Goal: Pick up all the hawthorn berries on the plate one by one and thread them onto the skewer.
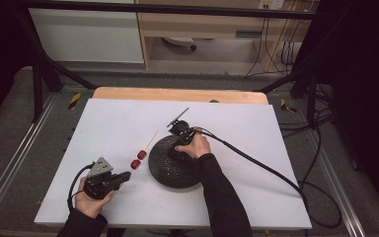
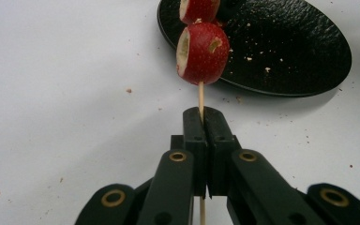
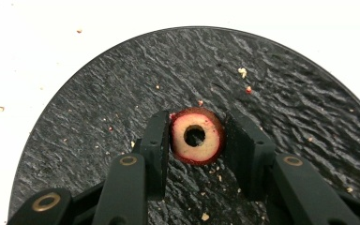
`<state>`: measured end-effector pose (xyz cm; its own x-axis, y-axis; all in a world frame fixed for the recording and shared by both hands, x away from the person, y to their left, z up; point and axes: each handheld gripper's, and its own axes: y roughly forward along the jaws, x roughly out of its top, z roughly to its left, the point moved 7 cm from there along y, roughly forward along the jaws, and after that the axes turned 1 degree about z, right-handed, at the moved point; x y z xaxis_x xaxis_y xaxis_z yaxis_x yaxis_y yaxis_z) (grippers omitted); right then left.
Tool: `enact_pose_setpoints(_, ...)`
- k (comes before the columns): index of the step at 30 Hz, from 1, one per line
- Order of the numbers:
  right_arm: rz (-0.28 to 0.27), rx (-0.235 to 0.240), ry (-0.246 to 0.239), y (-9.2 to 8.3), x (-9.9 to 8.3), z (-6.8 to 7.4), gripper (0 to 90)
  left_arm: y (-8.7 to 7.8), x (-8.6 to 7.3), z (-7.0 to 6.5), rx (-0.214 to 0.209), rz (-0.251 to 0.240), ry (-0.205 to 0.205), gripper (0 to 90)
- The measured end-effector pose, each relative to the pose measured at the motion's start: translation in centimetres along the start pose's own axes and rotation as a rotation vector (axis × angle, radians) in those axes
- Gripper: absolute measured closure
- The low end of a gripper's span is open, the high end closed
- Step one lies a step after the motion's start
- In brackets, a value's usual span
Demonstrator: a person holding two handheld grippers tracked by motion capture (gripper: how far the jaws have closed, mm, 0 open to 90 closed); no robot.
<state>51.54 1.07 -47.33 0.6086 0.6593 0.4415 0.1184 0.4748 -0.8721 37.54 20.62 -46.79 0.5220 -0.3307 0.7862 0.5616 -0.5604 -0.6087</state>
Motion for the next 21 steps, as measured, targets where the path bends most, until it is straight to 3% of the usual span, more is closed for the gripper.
enact_pose_setpoints(6,-0.019,0.006,-0.004,-0.7,0.1,0.3,62.1,0.1,0.0,-0.1,0.000,0.003,0.002,88.5)
enact_pose_setpoints(12,-0.052,0.002,0.017,-2.9,-0.1,1.0,62.2,0.1,0.1,-0.4,0.001,-0.002,0.008,88.5)
enact_pose_setpoints(21,-0.155,0.041,0.081,-5.3,-2.5,1.2,62.4,0.5,0.2,-1.1,0.001,0.000,0.024,88.5)
